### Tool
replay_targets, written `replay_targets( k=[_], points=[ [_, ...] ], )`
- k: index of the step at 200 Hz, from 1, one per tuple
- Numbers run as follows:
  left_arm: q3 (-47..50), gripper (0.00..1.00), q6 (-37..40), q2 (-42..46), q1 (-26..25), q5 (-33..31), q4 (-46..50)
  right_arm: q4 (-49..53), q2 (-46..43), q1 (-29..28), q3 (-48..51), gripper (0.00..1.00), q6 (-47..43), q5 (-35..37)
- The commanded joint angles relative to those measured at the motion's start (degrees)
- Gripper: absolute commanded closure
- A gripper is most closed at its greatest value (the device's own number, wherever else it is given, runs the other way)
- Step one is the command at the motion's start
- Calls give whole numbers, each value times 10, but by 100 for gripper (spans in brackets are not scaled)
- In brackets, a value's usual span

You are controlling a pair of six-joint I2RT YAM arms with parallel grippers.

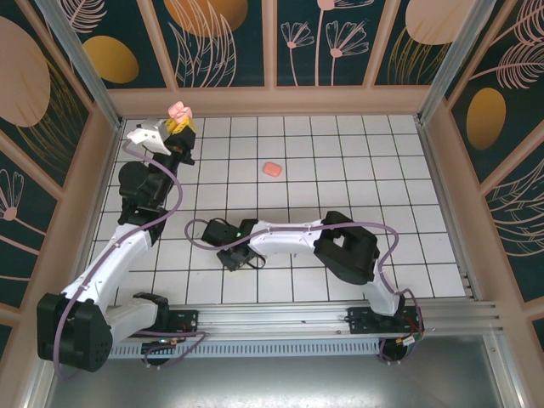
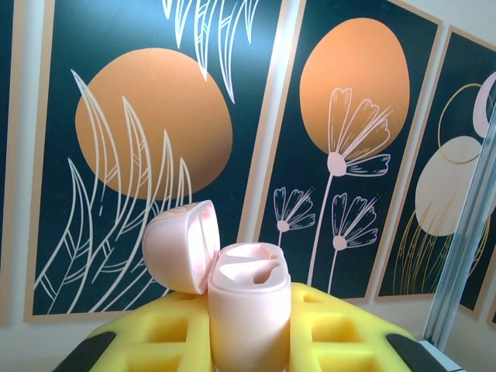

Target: Insert wireless bluetooth earbuds into charging case

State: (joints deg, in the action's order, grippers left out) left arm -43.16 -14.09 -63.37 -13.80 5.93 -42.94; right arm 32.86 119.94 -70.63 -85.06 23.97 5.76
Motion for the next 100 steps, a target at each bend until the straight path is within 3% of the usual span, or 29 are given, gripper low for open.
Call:
replay_targets(
  k=[1,44,100],
  points=[
    [4,100,-8,11,1,5,-26,17,23,-6,-6,69,4,8],
    [3,100,-8,11,2,10,-24,13,14,-6,-7,81,6,14],
    [-19,100,-2,2,1,40,-9,5,-50,14,1,84,2,58]
  ],
)
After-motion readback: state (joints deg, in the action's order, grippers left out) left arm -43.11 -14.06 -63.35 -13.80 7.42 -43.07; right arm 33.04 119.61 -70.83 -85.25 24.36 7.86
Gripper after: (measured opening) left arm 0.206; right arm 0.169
